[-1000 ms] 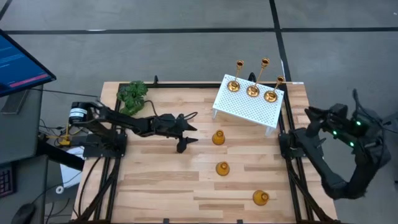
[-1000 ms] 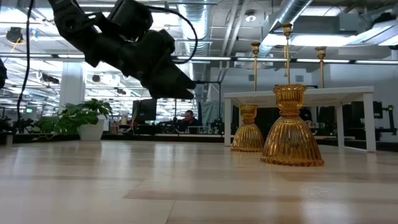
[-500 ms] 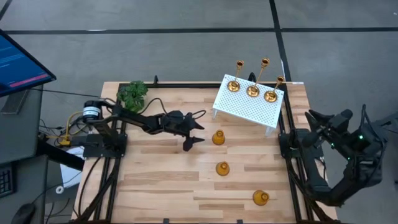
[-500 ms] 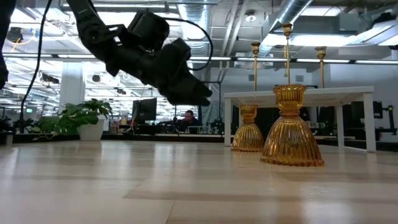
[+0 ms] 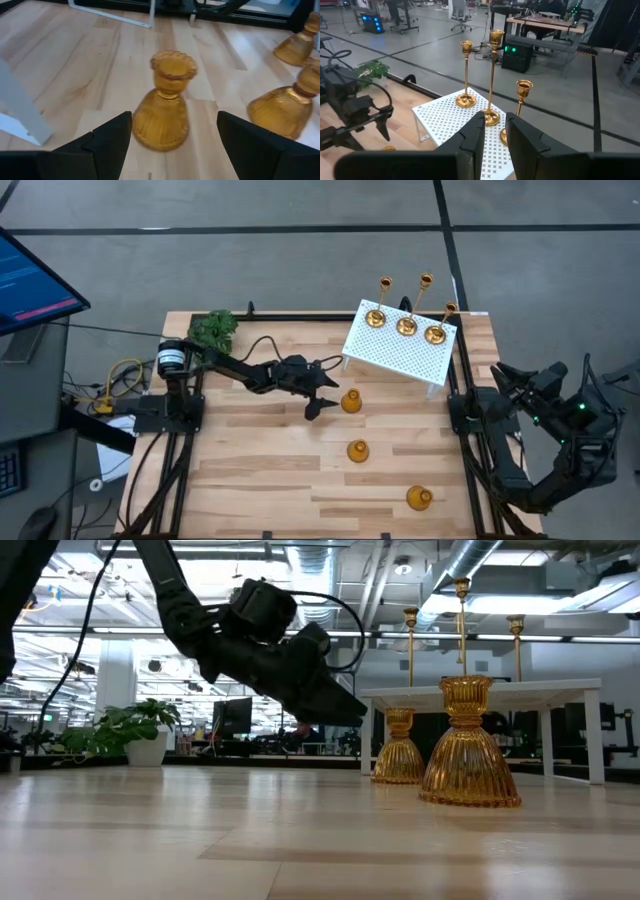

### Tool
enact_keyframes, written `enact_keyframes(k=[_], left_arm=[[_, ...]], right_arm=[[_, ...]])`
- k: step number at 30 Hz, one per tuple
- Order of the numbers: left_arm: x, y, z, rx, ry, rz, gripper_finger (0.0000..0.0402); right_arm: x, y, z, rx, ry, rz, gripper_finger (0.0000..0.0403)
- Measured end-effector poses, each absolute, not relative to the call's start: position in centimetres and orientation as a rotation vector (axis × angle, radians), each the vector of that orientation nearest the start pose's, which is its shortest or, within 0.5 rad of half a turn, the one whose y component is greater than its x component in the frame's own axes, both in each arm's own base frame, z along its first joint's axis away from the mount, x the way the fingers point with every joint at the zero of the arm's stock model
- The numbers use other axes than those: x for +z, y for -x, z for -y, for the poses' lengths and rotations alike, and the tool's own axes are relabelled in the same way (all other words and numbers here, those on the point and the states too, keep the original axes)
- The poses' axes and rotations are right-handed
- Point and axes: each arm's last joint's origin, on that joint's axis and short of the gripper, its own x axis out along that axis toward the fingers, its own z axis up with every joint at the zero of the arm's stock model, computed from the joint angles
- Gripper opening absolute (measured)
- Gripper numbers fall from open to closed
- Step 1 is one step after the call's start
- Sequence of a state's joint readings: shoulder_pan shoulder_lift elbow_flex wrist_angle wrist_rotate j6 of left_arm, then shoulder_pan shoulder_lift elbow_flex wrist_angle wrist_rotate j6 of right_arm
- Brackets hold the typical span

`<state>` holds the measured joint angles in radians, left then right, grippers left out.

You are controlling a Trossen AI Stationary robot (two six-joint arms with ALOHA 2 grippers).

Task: Pick & Place candle stick holders
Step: Put the top yellow candle holder on the shelf

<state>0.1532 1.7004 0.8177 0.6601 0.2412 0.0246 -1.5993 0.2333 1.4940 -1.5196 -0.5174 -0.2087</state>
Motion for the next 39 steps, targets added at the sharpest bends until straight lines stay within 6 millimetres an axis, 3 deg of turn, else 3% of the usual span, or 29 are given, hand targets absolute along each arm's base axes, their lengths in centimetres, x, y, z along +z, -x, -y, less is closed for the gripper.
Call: enact_keyframes(k=[8,21,39], left_arm=[[19.2,-35.6,-5.5,-0.105,0.020,-0.199,0.0294],[18.2,-39.0,-5.4,-0.186,0.024,-0.187,0.0294],[18.4,-39.6,-4.5,-0.205,-0.023,-0.130,0.0294]], right_arm=[[39.2,-1.8,-12.9,-1.048,-0.050,-0.243,0.0069],[39.1,-1.8,-12.9,-1.046,-0.061,-0.250,0.0069],[39.0,-1.8,-12.9,-1.047,-0.084,-0.245,0.0069]])
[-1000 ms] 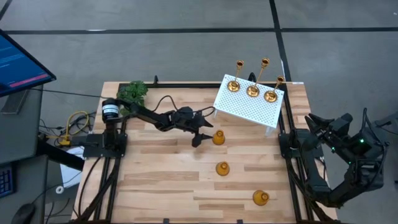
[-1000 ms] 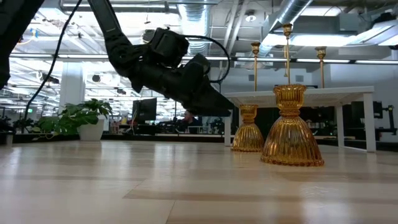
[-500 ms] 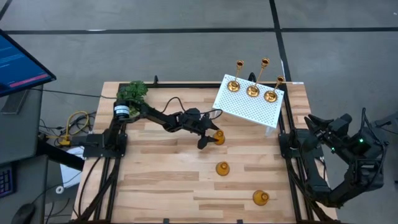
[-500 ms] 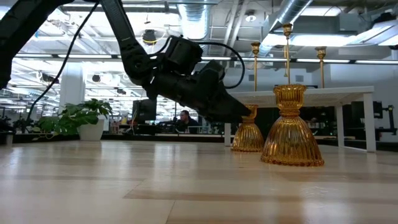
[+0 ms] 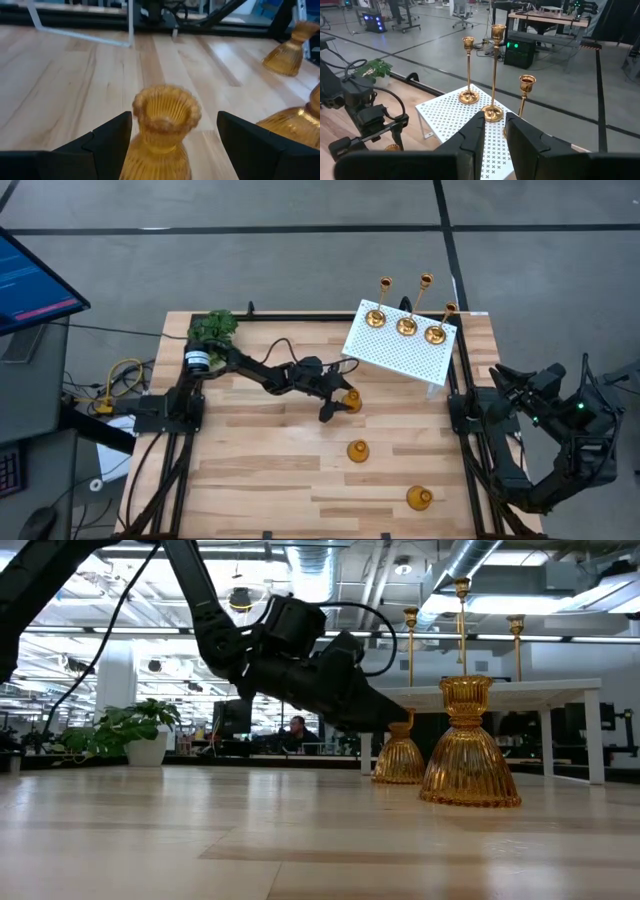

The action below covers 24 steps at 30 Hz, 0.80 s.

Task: Pick & Place candle stick holders
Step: Put the top yellow candle holder on the shelf

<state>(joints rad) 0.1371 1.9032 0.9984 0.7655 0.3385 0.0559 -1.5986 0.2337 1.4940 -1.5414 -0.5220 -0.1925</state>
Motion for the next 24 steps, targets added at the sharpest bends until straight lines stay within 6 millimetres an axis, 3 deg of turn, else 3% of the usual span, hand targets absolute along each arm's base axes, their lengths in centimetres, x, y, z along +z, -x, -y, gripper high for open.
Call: enact_keyframes(k=[9,24], left_arm=[[17.1,-40.1,-4.5,-0.202,0.005,-0.113,0.0289],[17.4,-40.2,-4.6,-0.198,-0.002,-0.078,0.0205]], right_arm=[[39.1,-1.8,-12.9,-1.048,-0.093,-0.240,0.0069],[39.1,-1.8,-12.9,-1.048,-0.091,-0.241,0.0069]])
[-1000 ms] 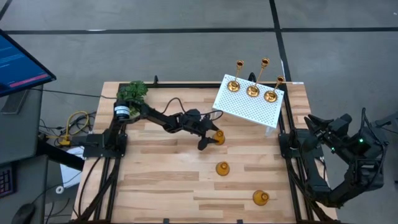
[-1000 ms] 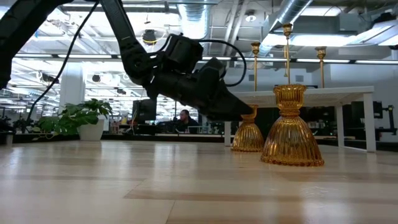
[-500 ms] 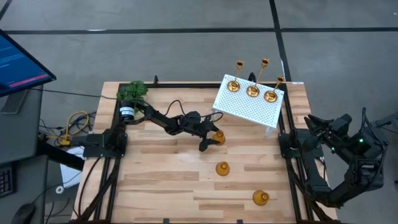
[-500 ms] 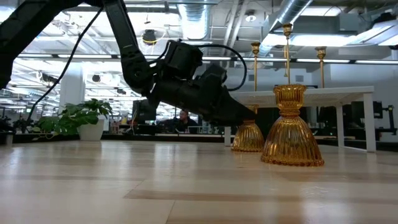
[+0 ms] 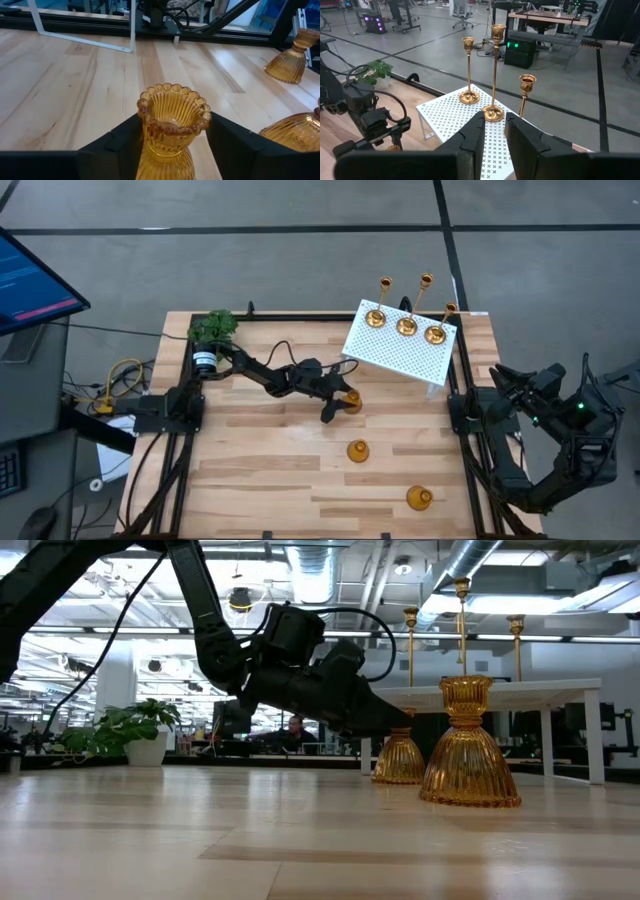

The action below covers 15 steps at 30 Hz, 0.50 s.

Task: Pick & Place candle stick holders
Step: Put the top yellow candle holder on the shelf

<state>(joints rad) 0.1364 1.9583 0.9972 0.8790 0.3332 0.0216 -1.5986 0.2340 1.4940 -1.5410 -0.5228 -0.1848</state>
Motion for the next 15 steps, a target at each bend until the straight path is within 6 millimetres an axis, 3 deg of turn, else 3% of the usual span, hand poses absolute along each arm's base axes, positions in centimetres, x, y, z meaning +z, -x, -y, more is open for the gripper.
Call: enact_keyframes(k=[8,15], left_arm=[[17.40,-40.16,-4.56,-0.196,0.023,-0.077,0.0136],[17.41,-40.20,-4.25,-0.204,0.048,-0.079,0.0136]], right_arm=[[39.06,-1.81,-12.94,-1.048,-0.093,-0.240,0.0069],[39.06,-1.81,-12.94,-1.048,-0.093,-0.241,0.0069]])
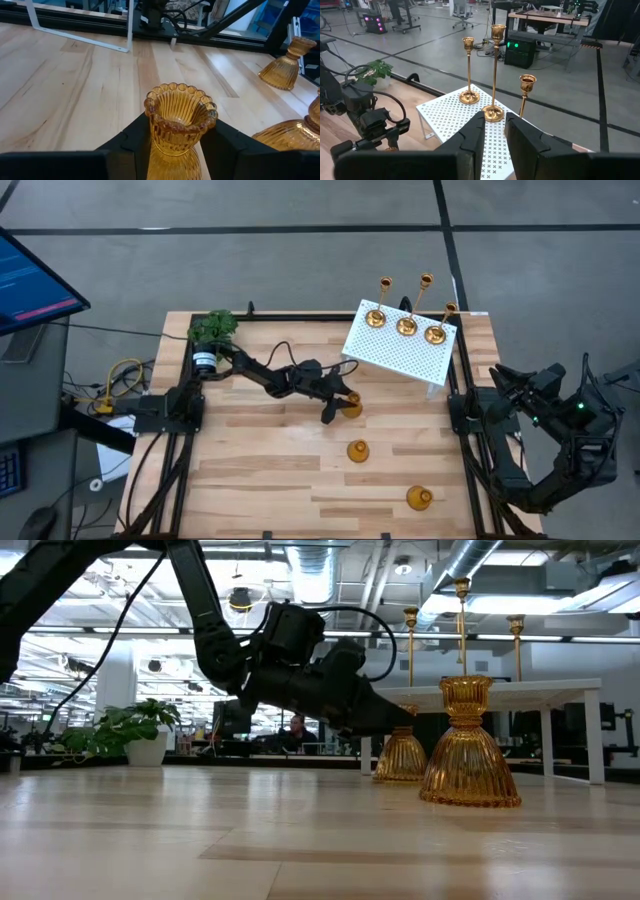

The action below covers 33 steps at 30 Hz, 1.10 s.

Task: Pick & Place candle stick holders
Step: Put the top yellow candle holder on the shelf

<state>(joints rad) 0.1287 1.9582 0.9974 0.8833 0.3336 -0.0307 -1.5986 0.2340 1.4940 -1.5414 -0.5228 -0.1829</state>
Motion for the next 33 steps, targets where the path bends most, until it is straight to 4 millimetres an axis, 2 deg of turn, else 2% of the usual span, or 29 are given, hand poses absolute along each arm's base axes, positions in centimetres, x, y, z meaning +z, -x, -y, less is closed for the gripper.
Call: enact_keyframes(k=[4,7,11,16,20,24,28,33], left_arm=[[17.9,-40.0,-4.2,-0.203,0.051,-0.082,0.0136],[19.5,-39.6,-4.3,-0.201,0.045,-0.058,0.0136],[22.3,-38.7,-4.2,-0.196,0.039,-0.021,0.0136],[27.4,-36.4,-4.1,-0.133,0.025,0.077,0.0139],[30.8,-34.3,-4.2,0.016,-0.019,0.134,0.0140],[32.9,-32.9,-4.9,0.185,-0.092,0.194,0.0141],[33.6,-33.4,-6.2,0.261,-0.101,0.165,0.0142],[33.9,-36.0,-7.9,0.296,-0.100,0.105,0.0142]], right_arm=[[39.1,-1.8,-12.9,-1.048,-0.093,-0.241,0.0069],[39.0,-1.8,-13.0,-1.047,-0.096,-0.243,0.0069],[38.8,-1.8,-13.0,-1.044,-0.105,-0.258,0.0069],[38.8,-1.8,-13.0,-1.043,-0.105,-0.258,0.0069],[38.8,-1.8,-13.0,-1.044,-0.105,-0.258,0.0069],[38.9,-1.8,-13.0,-1.044,-0.103,-0.257,0.0069],[39.0,-1.8,-13.0,-1.045,-0.094,-0.252,0.0069],[39.1,-1.8,-12.9,-1.048,-0.075,-0.241,0.0069]])
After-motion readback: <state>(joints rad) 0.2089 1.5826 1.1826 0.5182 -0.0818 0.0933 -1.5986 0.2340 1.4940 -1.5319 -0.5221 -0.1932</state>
